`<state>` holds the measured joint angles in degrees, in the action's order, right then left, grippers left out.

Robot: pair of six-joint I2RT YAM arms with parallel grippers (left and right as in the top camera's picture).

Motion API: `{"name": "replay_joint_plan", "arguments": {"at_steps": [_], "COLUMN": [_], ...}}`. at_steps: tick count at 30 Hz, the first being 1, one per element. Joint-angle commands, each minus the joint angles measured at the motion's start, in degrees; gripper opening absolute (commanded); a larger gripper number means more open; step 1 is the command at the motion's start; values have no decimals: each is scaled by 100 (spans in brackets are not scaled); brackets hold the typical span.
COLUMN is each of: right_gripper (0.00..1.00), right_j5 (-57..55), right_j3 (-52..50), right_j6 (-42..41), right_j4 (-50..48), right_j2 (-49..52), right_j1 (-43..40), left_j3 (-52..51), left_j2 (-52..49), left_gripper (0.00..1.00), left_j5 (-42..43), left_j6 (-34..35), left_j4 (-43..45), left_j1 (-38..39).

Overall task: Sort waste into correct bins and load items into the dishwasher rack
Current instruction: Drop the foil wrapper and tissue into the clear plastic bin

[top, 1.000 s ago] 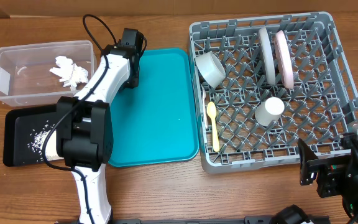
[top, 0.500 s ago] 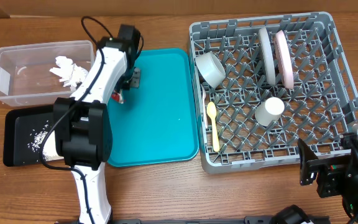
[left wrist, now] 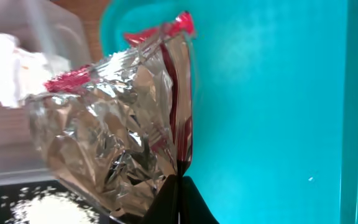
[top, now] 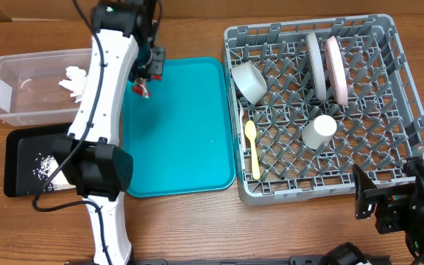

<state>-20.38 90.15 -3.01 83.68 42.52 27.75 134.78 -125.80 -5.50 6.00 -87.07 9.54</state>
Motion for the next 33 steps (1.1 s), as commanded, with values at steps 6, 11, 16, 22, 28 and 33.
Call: {"name": "replay_joint_plan", "arguments": {"at_steps": [6,11,16,22,28,33], "right_gripper": [100,100,100,100,100,100], "right_j5": [-57,-57,-57,-57,-57,-57], "right_j3": [13,13,13,13,13,13], "right_j6": [-44,-44,-44,-44,-44,-44], "right_j4": [-13,-13,-13,-13,-13,-13], "right_j2": [-46,-46,-46,-46,-46,-46], "right_j1": [-13,-13,-13,-13,-13,-13], "left_j3": [256,221,221,221,208,208], "left_j2": [-22,-24,-24,-24,-387,-1270], "left_gripper": [4,26,42,40,60,61], "left_j5": [-793,-2,767,1156,-103,181], "left_j6": [717,837,817,466,299,697], "left_j4": [483,826,446,610,1272,1720], "left_j1": [-1392,-2004,-2070,-1353,-378,-254]}}
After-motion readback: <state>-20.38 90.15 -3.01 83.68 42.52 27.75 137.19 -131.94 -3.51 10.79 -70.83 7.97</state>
